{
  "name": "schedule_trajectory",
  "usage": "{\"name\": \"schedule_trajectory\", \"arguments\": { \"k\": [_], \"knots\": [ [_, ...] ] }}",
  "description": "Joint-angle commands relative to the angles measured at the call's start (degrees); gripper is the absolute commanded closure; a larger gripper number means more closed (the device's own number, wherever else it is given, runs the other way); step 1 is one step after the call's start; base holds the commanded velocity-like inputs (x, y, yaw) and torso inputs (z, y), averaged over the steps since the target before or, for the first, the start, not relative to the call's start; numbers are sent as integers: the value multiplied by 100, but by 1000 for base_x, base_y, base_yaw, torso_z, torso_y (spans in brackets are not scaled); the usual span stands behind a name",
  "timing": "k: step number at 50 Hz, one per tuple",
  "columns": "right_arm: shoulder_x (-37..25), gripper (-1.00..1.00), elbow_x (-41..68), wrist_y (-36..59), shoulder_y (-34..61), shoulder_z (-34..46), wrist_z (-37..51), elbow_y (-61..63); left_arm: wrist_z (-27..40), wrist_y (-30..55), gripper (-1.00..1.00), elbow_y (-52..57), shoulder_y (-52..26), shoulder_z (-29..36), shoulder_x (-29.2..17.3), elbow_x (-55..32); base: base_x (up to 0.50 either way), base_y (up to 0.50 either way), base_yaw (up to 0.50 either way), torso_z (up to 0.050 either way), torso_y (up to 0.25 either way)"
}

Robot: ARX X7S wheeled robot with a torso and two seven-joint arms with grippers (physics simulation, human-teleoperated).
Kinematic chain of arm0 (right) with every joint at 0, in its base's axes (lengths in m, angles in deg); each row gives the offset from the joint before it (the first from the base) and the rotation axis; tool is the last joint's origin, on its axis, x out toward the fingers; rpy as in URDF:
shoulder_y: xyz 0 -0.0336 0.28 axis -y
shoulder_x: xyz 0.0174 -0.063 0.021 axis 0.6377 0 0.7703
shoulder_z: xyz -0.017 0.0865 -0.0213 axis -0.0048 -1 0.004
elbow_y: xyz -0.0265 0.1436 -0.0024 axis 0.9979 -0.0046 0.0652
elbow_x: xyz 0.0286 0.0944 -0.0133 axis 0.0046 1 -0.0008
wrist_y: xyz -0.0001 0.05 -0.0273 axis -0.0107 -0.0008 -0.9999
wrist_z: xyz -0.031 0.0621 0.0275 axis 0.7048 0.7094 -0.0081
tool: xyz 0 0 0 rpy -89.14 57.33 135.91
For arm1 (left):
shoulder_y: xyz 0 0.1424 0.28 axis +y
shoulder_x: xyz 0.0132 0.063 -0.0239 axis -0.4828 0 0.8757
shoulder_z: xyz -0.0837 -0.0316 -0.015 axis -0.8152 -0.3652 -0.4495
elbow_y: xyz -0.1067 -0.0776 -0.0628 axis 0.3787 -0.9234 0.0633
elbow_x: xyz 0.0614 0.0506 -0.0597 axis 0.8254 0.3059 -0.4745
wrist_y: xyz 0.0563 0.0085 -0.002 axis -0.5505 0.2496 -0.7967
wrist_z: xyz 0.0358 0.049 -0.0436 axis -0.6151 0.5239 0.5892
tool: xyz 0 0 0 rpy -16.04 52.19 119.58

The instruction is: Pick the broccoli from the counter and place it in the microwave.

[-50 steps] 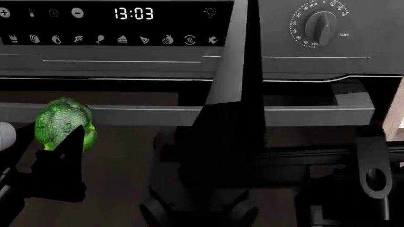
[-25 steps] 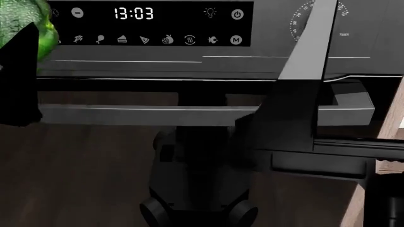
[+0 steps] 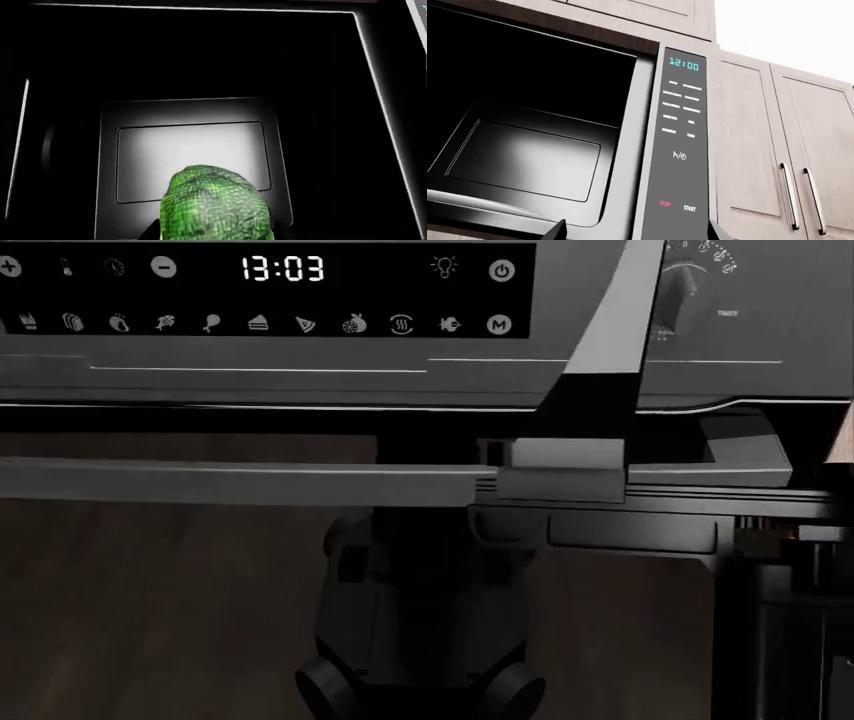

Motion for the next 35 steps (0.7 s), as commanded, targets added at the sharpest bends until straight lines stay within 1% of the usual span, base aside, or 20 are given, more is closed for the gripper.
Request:
{"name": "schedule_trajectory", "arguments": {
  "k": [1,4,7,8,11,12,15,17,20,22,25,26,27,31,35],
  "knots": [
    [84,-100,-71,-63,-90,-286,-222,-68,-1178,221,100,-2962,-1174,-57,1468,694,0,0,0,0,0],
    [54,-100,-47,-70,-104,-319,-259,-60,-1490,297,100,-3802,-1382,-8,1874,782,0,0,0,0,0],
    [2,-100,-48,-58,-109,-342,-292,-16,-2184,322,100,-5540,-1605,159,2684,1007,0,0,0,0,0],
    [-12,-100,-33,-60,-106,-354,-305,-9,-2329,297,100,-5841,-1646,183,2829,1061,0,0,0,0,0],
    [-49,-100,24,-32,-82,-391,-331,31,-3344,93,100,-7965,-1906,403,3895,1514,0,0,0,0,0],
    [-53,-100,29,-27,-90,-398,-332,33,-3565,161,100,-8344,-1918,193,4091,1753,0,0,0,0,0],
    [-59,-100,52,-22,-100,-436,-324,50,-3619,490,100,-8464,-1889,-162,4288,2222,0,0,0,0,0],
    [-65,-100,60,-22,-109,-458,-330,53,-3610,721,100,-8464,-1840,-513,4376,2620,0,0,0,0,0],
    [-40,-100,94,20,-117,-484,-327,70,-3496,1279,100,-8465,-1717,-1526,4438,3563,0,0,0,0,0],
    [-34,-100,143,26,-112,-512,-338,66,-3454,1531,100,-8465,-1619,-2380,4497,4568,0,0,0,0,0],
    [-3,-100,182,72,-100,-553,-330,86,-3631,1863,100,-8465,-1506,-3710,4611,6123,0,0,0,0,0],
    [23,-100,198,86,-108,-564,-315,86,-3703,1944,100,-8465,-1460,-3823,4644,6418,0,0,0,0,0],
    [42,-100,209,94,-120,-572,-306,88,-3781,1946,100,-8465,-1421,-3567,4645,6335,0,0,0,0,0],
    [76,-100,304,136,-121,-612,-317,104,-3558,1876,100,-8465,-1397,-2497,4646,5431,0,0,0,0,0],
    [53,-100,371,214,-113,-634,-320,143,-3492,1713,100,-8464,-1530,-1182,4646,4153,0,0,0,0,0]
  ]
}}
